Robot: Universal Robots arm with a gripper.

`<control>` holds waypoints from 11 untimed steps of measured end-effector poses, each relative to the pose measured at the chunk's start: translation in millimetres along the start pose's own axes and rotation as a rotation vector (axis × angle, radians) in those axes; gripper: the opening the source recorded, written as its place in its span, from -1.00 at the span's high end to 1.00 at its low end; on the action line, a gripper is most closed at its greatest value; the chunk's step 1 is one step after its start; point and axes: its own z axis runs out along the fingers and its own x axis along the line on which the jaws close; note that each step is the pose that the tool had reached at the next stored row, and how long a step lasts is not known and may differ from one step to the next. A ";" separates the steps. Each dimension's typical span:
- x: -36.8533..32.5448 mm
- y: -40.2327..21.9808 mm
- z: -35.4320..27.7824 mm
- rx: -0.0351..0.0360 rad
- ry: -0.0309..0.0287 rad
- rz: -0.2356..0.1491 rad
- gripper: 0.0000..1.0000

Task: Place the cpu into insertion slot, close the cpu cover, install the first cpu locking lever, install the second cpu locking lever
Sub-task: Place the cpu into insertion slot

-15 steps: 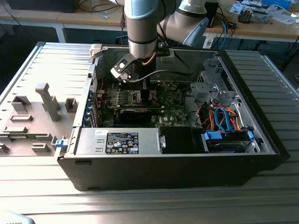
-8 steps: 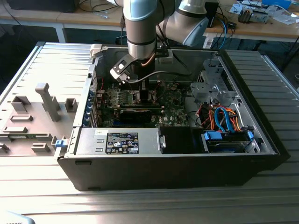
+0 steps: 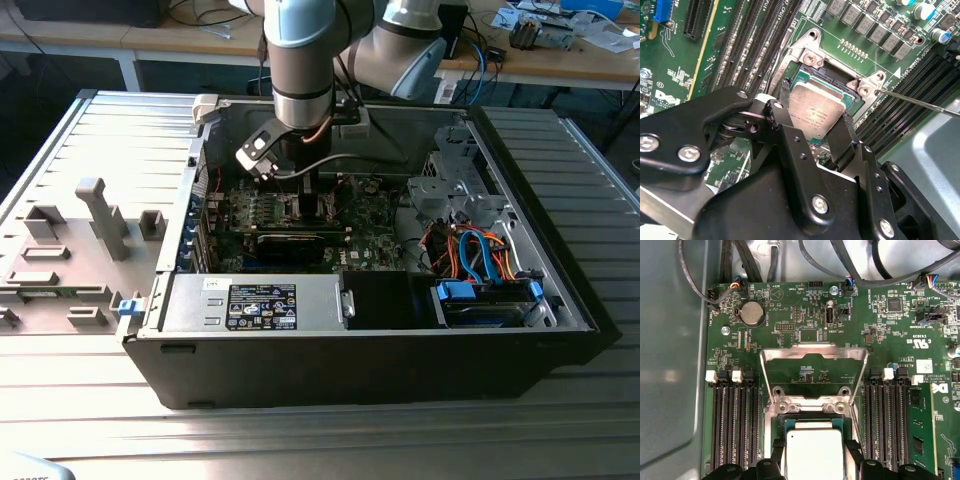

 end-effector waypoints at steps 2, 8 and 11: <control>0.0 -0.1 1.3 0.0001 -0.0003 0.000 -0.09; 0.6 -0.1 2.3 0.0000 -0.0001 0.000 -0.09; 0.7 -0.1 2.7 -0.0004 0.0005 0.000 -0.23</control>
